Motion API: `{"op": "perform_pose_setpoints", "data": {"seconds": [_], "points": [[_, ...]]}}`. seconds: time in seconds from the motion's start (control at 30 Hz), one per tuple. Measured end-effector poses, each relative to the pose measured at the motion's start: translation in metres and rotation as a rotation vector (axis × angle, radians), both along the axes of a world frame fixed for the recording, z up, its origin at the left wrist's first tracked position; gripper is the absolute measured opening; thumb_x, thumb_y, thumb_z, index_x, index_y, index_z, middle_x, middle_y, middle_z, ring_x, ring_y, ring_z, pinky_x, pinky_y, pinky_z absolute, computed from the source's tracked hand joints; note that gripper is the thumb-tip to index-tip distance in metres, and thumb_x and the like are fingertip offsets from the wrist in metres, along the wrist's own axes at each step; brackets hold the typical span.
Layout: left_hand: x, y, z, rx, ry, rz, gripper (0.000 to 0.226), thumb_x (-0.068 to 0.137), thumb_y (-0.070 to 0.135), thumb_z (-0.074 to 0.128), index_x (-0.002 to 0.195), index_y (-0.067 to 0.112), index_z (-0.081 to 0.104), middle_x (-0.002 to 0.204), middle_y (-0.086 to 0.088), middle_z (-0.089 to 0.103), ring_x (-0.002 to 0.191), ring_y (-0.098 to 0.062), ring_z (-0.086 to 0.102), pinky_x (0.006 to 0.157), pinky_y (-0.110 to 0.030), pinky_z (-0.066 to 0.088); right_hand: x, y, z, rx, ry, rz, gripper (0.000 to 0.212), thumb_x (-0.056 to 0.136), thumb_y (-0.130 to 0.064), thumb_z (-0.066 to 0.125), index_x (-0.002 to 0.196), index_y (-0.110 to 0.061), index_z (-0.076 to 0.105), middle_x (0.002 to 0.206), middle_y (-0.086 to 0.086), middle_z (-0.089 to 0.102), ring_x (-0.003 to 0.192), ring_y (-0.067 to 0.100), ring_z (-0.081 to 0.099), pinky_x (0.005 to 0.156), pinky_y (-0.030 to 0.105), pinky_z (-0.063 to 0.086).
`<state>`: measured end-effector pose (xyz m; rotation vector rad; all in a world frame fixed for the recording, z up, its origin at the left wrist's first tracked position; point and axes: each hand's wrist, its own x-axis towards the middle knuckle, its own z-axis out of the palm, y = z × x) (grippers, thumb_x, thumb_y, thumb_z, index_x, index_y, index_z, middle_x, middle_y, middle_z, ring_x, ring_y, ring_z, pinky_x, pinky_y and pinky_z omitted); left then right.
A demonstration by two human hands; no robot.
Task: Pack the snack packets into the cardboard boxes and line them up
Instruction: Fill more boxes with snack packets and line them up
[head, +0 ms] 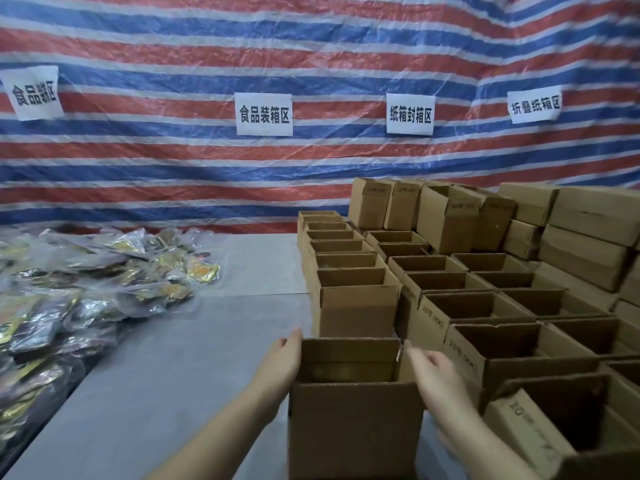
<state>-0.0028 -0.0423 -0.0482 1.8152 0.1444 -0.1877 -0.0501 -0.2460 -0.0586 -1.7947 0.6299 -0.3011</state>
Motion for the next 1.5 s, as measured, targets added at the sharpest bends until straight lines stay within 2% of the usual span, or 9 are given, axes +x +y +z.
{"op": "perform_pose_setpoints", "data": {"seconds": [0.13, 0.27, 0.4, 0.57, 0.77, 1.0, 1.13, 1.37, 1.5], "points": [[-0.012, 0.007, -0.01, -0.133, 0.237, -0.012, 0.059, 0.093, 0.071, 0.036, 0.124, 0.024, 0.053, 0.127, 0.007, 0.06, 0.123, -0.024, 0.055, 0.106, -0.043, 0.04, -0.003, 0.01, -0.017, 0.256, 0.014, -0.034, 0.048, 0.105, -0.044, 0.045, 0.144, -0.018, 0.049, 0.118, 0.007, 0.063, 0.09, 0.018, 0.053, 0.091, 0.04, 0.043], [-0.008, -0.015, -0.016, -0.259, 0.266, -0.076, 0.048, 0.099, 0.06, 0.037, 0.125, 0.026, 0.058, 0.117, -0.002, 0.07, 0.109, -0.021, 0.064, 0.108, -0.046, 0.043, 0.009, 0.012, -0.028, 0.369, -0.126, -0.099, 0.05, 0.104, -0.056, 0.037, 0.14, -0.025, 0.053, 0.092, -0.007, 0.061, 0.082, 0.011, 0.056, 0.08, 0.035, 0.05], [0.026, -0.038, -0.006, -0.279, 0.225, -0.104, 0.047, 0.102, 0.058, 0.03, 0.128, 0.026, 0.054, 0.108, 0.003, 0.068, 0.099, -0.014, 0.064, 0.097, -0.039, 0.05, 0.036, -0.004, -0.03, 0.357, -0.165, -0.095, 0.065, 0.099, -0.066, 0.035, 0.151, -0.027, 0.043, 0.147, 0.007, 0.052, 0.136, 0.031, 0.046, 0.116, 0.053, 0.035], [0.066, -0.064, -0.005, -0.285, 0.229, -0.064, 0.051, 0.101, 0.059, 0.028, 0.133, 0.026, 0.051, 0.1, 0.004, 0.068, 0.09, -0.011, 0.064, 0.075, -0.03, 0.056, 0.072, -0.021, -0.027, 0.357, -0.2, -0.092, 0.09, 0.081, -0.08, 0.035, 0.149, -0.023, 0.046, 0.149, 0.006, 0.052, 0.138, 0.032, 0.046, 0.116, 0.05, 0.035], [0.11, -0.075, -0.017, -0.268, 0.205, 0.001, 0.07, 0.098, 0.062, 0.032, 0.155, 0.021, 0.026, 0.152, -0.007, 0.041, 0.134, -0.026, 0.046, 0.113, -0.047, 0.037, 0.111, -0.026, -0.033, 0.392, -0.274, -0.12, 0.074, 0.091, -0.071, 0.044, 0.145, -0.021, 0.051, 0.146, 0.006, 0.054, 0.136, 0.032, 0.048, 0.113, 0.048, 0.036], [0.127, -0.075, -0.018, -0.212, 0.179, -0.037, 0.057, 0.102, 0.058, 0.026, 0.145, 0.024, 0.043, 0.104, 0.003, 0.067, 0.084, -0.009, 0.064, 0.048, -0.021, 0.051, 0.132, -0.025, -0.039, 0.383, -0.277, -0.182, 0.072, 0.092, -0.071, 0.043, 0.144, -0.022, 0.052, 0.147, 0.005, 0.053, 0.136, 0.032, 0.047, 0.111, 0.047, 0.036], [0.129, -0.076, -0.018, -0.238, 0.182, -0.028, 0.061, 0.101, 0.058, 0.029, 0.149, 0.021, 0.037, 0.132, -0.006, 0.06, 0.088, -0.013, 0.061, 0.064, -0.028, 0.049, 0.133, -0.024, -0.039, 0.363, -0.274, -0.193, 0.083, 0.084, -0.078, 0.04, 0.145, -0.023, 0.051, 0.148, 0.005, 0.052, 0.137, 0.033, 0.046, 0.111, 0.048, 0.036], [0.123, -0.073, -0.012, -0.232, 0.167, -0.033, 0.056, 0.104, 0.055, 0.026, 0.144, 0.02, 0.044, 0.088, 0.005, 0.062, 0.076, -0.009, 0.06, 0.061, -0.027, 0.049, 0.129, -0.023, -0.025, 0.376, -0.2, -0.177, 0.079, 0.091, -0.074, 0.041, 0.15, -0.021, 0.044, 0.152, 0.009, 0.047, 0.139, 0.036, 0.043, 0.112, 0.052, 0.035], [0.117, -0.07, -0.012, -0.279, 0.161, -0.07, 0.067, 0.097, 0.068, 0.022, 0.144, 0.024, 0.044, 0.11, 0.003, 0.066, 0.096, -0.014, 0.063, 0.091, -0.039, 0.048, 0.122, -0.012, -0.023, 0.466, -0.164, -0.245, 0.085, 0.089, -0.077, 0.041, 0.149, -0.016, 0.044, 0.147, 0.014, 0.051, 0.134, 0.039, 0.047, 0.109, 0.051, 0.038]]}}
